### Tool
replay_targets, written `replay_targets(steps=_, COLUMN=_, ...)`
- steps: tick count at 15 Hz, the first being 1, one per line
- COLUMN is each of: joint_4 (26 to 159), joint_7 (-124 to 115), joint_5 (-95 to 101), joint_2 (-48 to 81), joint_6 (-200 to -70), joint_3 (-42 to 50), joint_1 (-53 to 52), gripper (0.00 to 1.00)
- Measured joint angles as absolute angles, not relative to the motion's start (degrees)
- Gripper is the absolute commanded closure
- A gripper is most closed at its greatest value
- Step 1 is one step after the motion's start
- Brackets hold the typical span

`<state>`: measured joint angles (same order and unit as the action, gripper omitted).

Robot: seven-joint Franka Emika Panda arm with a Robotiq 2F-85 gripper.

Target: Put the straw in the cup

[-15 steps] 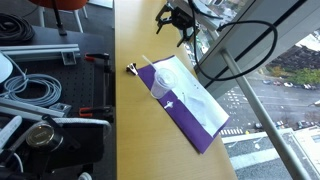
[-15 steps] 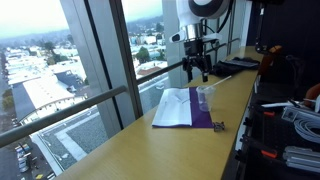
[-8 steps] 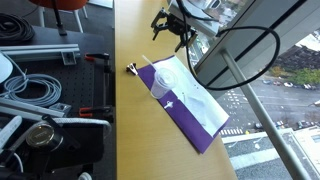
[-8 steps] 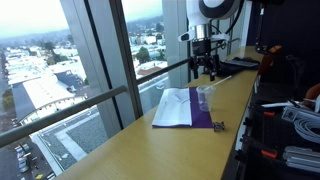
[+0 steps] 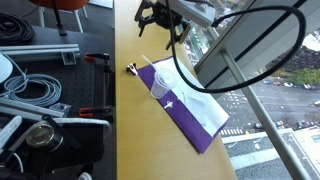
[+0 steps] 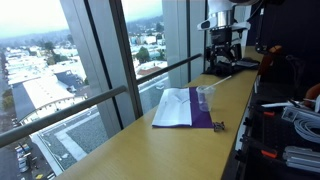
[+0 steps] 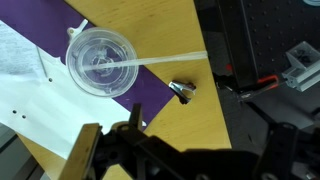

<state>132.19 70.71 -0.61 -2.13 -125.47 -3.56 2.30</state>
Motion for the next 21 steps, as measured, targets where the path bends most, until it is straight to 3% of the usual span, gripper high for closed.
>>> replay_targets(steps=10, joint_4=138.2, joint_7=74.5, joint_5=-0.6, joint_2=-4.4, joint_6=-130.4, joint_3=0.4, joint_1=2.3, gripper=0.0)
replay_targets(steps=21, joint_4=132.0, joint_7=73.1, joint_5=-0.6, joint_2=7.0, joint_6=-138.9, joint_3=-1.2, joint_1=0.6, gripper=0.0)
